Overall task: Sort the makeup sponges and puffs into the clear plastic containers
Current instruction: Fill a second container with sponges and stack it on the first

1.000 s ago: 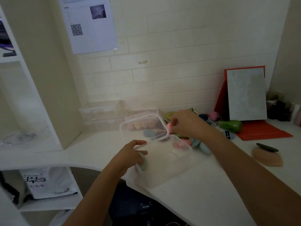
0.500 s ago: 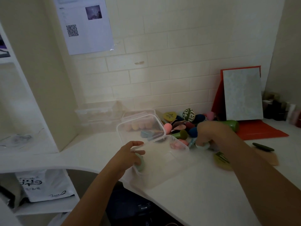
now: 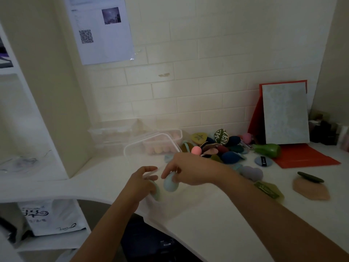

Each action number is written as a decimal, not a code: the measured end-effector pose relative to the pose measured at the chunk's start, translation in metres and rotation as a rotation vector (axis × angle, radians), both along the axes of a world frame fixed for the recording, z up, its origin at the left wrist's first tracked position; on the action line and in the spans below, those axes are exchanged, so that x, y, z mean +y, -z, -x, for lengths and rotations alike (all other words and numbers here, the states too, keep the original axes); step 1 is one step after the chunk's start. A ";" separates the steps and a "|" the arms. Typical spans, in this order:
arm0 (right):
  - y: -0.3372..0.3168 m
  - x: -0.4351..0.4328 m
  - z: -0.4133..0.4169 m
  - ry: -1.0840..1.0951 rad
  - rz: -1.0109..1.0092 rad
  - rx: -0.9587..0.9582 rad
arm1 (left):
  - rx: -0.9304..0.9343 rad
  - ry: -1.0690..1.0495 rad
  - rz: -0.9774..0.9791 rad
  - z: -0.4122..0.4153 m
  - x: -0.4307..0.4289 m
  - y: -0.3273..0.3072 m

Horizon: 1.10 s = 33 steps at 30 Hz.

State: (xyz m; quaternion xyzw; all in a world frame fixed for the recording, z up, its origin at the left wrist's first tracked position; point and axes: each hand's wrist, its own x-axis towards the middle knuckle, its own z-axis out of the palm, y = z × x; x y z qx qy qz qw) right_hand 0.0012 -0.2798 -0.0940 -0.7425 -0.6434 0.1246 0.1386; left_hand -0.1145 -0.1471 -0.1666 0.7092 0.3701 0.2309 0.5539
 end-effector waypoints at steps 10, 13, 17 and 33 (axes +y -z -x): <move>0.009 0.058 0.001 -0.002 0.035 0.010 | -0.066 -0.159 -0.004 -0.011 0.022 -0.006; 0.013 0.074 0.003 -0.037 0.135 0.089 | -0.061 -0.166 -0.021 -0.014 0.031 -0.007; 0.015 0.083 0.000 -0.024 0.159 0.095 | -0.052 -0.133 -0.035 -0.016 0.041 -0.005; 0.018 0.111 -0.021 0.036 0.135 0.442 | 0.033 0.185 -0.086 -0.014 0.069 0.001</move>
